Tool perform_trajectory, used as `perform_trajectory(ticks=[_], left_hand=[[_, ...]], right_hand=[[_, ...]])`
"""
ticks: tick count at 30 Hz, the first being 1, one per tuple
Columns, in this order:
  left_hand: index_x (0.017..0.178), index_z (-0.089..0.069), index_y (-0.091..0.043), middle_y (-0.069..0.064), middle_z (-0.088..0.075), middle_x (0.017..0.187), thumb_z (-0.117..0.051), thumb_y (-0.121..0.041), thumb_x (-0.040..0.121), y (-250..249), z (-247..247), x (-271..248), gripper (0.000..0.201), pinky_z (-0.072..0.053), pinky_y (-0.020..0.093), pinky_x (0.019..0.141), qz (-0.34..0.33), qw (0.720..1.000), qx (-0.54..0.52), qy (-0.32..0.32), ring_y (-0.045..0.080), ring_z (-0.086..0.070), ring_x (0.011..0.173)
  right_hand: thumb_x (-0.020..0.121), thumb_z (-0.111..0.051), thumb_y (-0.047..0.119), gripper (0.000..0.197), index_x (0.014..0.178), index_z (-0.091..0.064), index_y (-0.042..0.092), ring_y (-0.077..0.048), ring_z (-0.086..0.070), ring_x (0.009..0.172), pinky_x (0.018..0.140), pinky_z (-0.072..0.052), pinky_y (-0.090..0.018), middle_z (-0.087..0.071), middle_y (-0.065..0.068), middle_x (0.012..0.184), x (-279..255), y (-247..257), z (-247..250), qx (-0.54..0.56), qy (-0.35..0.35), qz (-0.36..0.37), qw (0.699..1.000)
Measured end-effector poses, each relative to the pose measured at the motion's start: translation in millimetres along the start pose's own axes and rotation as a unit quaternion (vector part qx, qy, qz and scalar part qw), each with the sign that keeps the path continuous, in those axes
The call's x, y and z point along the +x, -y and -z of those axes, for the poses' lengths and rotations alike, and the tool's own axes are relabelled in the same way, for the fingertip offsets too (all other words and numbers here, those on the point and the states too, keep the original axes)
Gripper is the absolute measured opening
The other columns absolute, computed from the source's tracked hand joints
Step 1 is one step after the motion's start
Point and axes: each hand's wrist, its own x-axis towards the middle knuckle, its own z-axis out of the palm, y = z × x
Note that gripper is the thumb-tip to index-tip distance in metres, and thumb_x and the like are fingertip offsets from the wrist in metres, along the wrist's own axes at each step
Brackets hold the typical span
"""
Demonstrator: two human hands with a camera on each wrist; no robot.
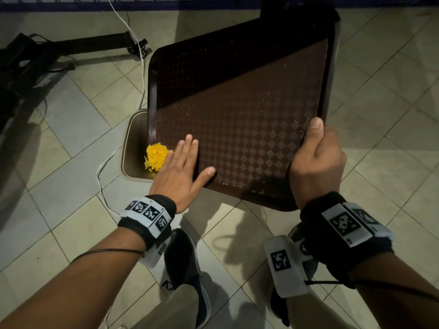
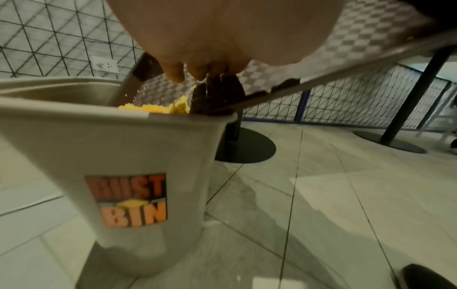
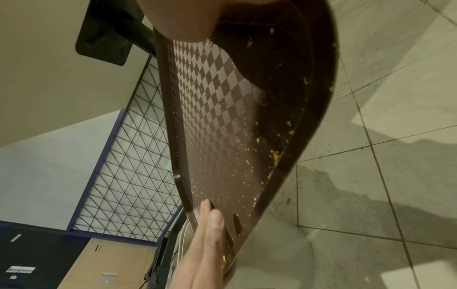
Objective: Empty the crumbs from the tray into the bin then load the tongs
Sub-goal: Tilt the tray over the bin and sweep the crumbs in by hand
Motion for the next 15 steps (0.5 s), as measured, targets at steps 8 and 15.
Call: perform_trajectory(ticks=[8, 15], left_hand=[[0.156, -0.005, -0.02, -0.003, 0.006, 0.163, 0.012, -0.077, 0.083, 52, -6, -12, 0.094, 0.005, 0.039, 0.122, 0.082, 0.992, 0.057, 0.077, 0.014, 0.02, 0.148], [0.155, -0.021, -0.019, -0.003, -0.013, 0.163, 0.006, -0.074, 0.087, 23, -2, -23, 0.091, -0.002, 0.035, 0.122, 0.006, 0.999, 0.027, 0.041, 0.011, 0.008, 0.15]], right_hand=[[0.105, -0.034, 0.029, 0.032, 0.079, -0.044, 0.013, -0.002, -0.044, 0.049, 0.043, -0.029, -0.014, -0.043, 0.007, 0.056, 2, -3, 0, -0.001, -0.007, 0.011, 1.0], [0.104, -0.034, 0.028, 0.032, 0.079, -0.046, 0.012, 0.001, -0.044, 0.049, 0.043, -0.03, -0.012, -0.042, 0.008, 0.057, 3, -1, 1, 0.002, -0.01, 0.017, 1.0]])
